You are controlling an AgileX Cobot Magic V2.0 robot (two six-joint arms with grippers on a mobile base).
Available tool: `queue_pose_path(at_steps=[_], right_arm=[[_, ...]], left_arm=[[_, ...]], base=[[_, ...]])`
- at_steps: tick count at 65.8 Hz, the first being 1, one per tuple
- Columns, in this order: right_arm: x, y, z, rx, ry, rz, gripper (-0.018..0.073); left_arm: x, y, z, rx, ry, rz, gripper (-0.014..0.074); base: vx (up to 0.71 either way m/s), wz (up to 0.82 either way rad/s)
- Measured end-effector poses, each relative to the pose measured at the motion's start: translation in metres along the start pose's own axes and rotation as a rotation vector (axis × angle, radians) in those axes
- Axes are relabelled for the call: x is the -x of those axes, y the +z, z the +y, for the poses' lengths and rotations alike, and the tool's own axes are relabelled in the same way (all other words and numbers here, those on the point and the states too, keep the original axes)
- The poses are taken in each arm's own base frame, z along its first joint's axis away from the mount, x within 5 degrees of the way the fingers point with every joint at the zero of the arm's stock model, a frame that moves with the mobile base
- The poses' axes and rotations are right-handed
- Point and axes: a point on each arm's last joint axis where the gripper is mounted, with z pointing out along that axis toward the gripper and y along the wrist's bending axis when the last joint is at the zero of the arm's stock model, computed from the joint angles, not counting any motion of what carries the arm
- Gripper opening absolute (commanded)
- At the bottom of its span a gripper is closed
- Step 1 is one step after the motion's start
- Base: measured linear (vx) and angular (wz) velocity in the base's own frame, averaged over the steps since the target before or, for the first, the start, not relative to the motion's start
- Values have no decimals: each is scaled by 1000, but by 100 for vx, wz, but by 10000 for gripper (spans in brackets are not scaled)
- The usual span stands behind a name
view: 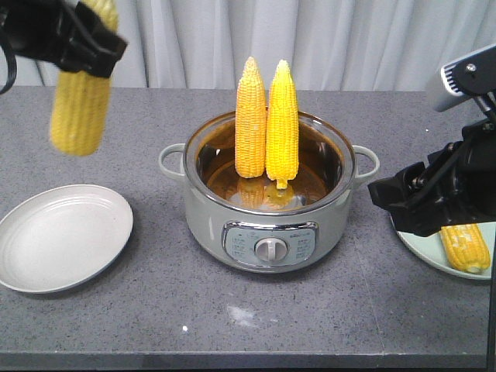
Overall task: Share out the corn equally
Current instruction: 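Lift the corn cob out and lower it onto the white plate, then release the corn and raise the left gripper off the white plate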
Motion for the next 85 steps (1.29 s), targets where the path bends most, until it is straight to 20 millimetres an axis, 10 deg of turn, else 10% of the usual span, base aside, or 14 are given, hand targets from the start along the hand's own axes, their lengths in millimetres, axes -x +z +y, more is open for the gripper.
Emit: queue_pose_path(at_steps=[46, 85], right_arm=[[0, 0, 0, 0, 0, 0, 540], [0, 0, 0, 0, 0, 0, 540]], left_arm=[[-80, 104, 66, 195, -245, 631, 253], [-135, 198, 62, 69, -331, 847, 321]], base=[[0, 0], [0, 0]])
